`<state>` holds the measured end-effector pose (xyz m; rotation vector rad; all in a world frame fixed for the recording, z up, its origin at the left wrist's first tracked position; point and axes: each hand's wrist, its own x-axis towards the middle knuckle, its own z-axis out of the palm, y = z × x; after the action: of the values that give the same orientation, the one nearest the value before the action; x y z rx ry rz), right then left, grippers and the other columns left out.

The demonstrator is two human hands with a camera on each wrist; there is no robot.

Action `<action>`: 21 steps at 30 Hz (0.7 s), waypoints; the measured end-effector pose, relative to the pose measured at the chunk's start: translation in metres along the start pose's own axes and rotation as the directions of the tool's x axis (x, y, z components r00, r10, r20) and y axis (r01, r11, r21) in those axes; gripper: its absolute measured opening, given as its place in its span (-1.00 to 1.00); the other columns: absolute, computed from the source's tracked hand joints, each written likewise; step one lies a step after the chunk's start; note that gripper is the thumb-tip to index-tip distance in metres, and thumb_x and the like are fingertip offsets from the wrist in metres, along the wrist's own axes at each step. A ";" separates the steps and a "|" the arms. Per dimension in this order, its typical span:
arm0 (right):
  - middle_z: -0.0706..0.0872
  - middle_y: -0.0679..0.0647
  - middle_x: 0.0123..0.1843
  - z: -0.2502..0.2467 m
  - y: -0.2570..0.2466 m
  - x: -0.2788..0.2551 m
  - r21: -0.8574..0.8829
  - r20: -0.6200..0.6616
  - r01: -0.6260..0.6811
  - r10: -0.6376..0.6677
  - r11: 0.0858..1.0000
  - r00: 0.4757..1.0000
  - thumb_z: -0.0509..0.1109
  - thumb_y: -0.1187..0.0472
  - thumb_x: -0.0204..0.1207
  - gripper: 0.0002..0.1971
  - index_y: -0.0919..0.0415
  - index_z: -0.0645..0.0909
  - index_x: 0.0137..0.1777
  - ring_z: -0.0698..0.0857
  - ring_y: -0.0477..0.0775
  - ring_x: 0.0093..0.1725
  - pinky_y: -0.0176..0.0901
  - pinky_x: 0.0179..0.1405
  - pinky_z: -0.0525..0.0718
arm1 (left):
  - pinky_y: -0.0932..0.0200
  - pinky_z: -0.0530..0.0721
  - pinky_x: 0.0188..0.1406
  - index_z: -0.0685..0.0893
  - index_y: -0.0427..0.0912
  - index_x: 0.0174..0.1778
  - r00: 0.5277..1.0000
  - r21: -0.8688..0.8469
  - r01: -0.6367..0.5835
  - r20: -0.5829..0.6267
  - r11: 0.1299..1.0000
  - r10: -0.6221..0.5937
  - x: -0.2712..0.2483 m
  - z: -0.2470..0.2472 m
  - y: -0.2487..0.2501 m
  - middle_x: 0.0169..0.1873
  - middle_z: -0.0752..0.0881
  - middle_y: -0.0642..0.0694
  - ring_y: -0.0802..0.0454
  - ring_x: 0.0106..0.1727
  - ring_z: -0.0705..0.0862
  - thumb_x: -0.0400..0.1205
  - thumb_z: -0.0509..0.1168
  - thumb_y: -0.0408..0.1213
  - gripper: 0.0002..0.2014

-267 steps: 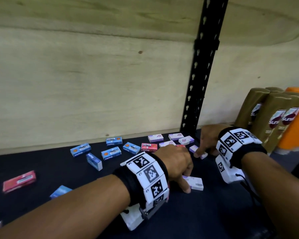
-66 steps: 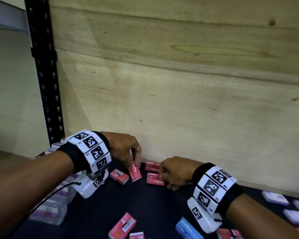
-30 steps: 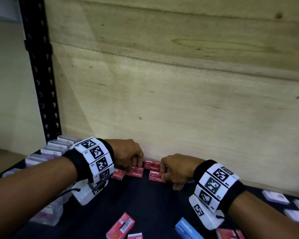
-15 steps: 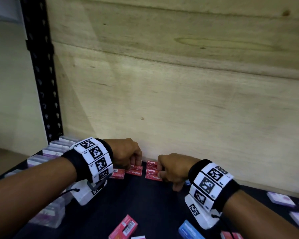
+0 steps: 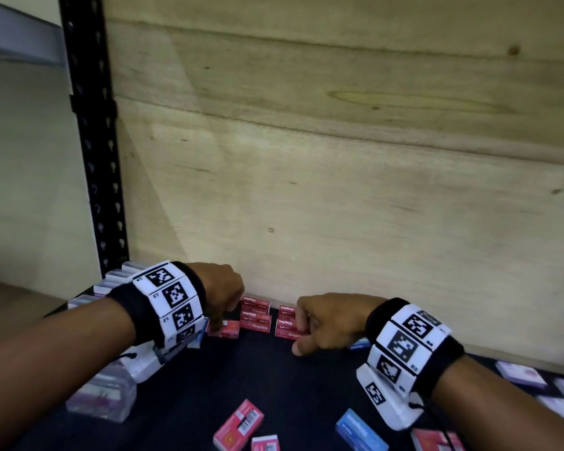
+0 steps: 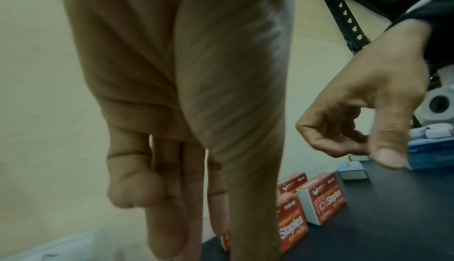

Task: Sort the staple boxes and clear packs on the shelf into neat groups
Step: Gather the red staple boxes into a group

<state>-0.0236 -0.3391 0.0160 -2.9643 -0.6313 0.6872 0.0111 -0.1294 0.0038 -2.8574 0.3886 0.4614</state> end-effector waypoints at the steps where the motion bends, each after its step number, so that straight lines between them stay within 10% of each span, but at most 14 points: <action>1: 0.65 -0.06 0.06 0.001 -0.002 -0.003 0.011 0.024 0.012 -0.012 1.000 1.000 0.49 -0.19 0.49 -0.62 -0.03 0.50 0.14 0.62 0.00 -0.02 -0.11 0.02 0.58 | 0.27 0.47 -0.35 0.68 -0.10 0.21 1.000 0.007 0.007 0.002 1.000 -0.007 0.000 0.000 0.002 0.13 0.70 -0.05 0.03 -0.08 0.60 0.42 0.60 -0.22 -0.55; 13: 0.67 -0.06 0.07 0.019 -0.026 -0.042 0.004 0.089 0.050 -0.050 0.999 0.995 0.55 -0.14 0.45 -0.51 0.05 0.59 0.29 0.61 -0.01 -0.02 -0.09 0.01 0.57 | 0.05 0.62 -0.19 0.74 -0.16 -0.19 0.999 0.161 -0.038 0.037 0.986 0.033 -0.010 -0.005 0.016 -0.36 0.62 -0.03 -0.15 -0.14 0.72 0.47 0.51 -0.34 -0.92; 17: 0.65 -0.03 0.10 0.020 -0.027 -0.048 -0.012 0.082 0.046 -0.045 0.999 0.996 0.53 -0.11 0.49 -0.49 0.09 0.58 0.36 0.58 -0.03 -0.02 -0.18 -0.14 0.52 | 0.14 0.54 -0.27 0.51 -0.07 -0.47 1.000 0.215 -0.016 0.010 0.976 0.014 -0.004 -0.001 0.019 -0.50 0.53 0.05 -0.03 -0.25 0.62 0.48 0.51 -0.29 -0.69; 21: 0.68 0.00 0.16 0.025 -0.028 -0.051 -0.017 0.079 0.046 -0.044 0.999 0.996 0.53 -0.11 0.49 -0.48 0.10 0.58 0.37 0.58 -0.02 0.01 -0.16 -0.05 0.55 | 0.39 0.53 -0.47 0.68 -0.07 -0.31 0.999 0.189 0.033 -0.033 0.981 -0.027 -0.008 0.001 0.019 -0.60 0.58 0.05 0.26 -0.56 0.54 0.48 0.51 -0.23 -0.87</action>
<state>-0.0866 -0.3353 0.0182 -2.9421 -0.7113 0.8022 -0.0022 -0.1447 0.0021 -2.6842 0.3725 0.3560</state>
